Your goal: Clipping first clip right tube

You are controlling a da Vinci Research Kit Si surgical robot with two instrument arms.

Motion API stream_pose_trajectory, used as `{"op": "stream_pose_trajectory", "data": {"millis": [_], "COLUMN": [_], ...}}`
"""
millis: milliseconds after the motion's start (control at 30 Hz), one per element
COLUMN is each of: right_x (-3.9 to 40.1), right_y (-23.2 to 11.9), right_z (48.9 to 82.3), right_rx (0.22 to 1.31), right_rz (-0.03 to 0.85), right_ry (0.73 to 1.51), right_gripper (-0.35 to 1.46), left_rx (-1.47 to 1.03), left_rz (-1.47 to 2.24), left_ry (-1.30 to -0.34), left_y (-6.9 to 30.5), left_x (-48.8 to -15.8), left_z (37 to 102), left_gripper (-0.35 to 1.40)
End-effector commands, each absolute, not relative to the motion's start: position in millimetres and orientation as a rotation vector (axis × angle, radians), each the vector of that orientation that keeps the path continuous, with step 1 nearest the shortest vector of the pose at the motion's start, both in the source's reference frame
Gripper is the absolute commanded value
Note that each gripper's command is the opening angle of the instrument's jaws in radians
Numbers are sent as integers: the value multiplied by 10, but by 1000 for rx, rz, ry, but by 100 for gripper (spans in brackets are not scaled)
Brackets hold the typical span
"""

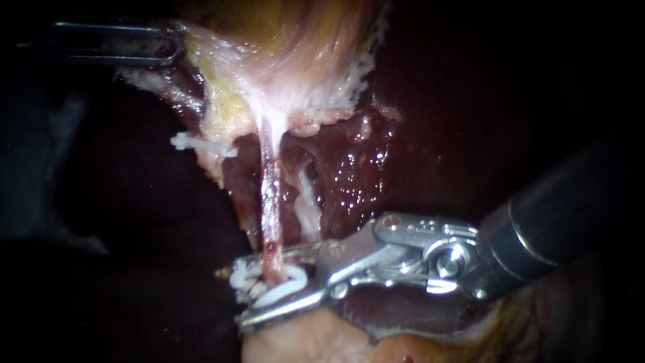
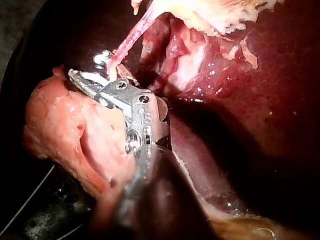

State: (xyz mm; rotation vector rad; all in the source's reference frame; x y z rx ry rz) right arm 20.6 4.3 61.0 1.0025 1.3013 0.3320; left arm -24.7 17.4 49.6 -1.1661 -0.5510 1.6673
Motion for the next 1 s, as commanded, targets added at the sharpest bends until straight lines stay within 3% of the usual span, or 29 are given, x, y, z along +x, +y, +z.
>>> {"op": "stream_pose_trajectory", "data": {"millis": [33, 400, 1000], "right_x": [207, 206, 203], "right_y": [43, 45, 48], "right_z": [610, 615, 625], "right_rx": [1002, 1009, 1008], "right_rz": [332, 341, 338], "right_ry": [1301, 1297, 1296], "right_gripper": [41, 28, -19], "left_rx": [-1166, -1166, -1166], "left_rz": [1667, 1667, 1667], "left_ry": [-551, -551, -550], "left_y": [174, 174, 174], "left_x": [-248, -248, -248], "left_z": [496, 497, 497], "left_gripper": [-35, -35, -35]}}
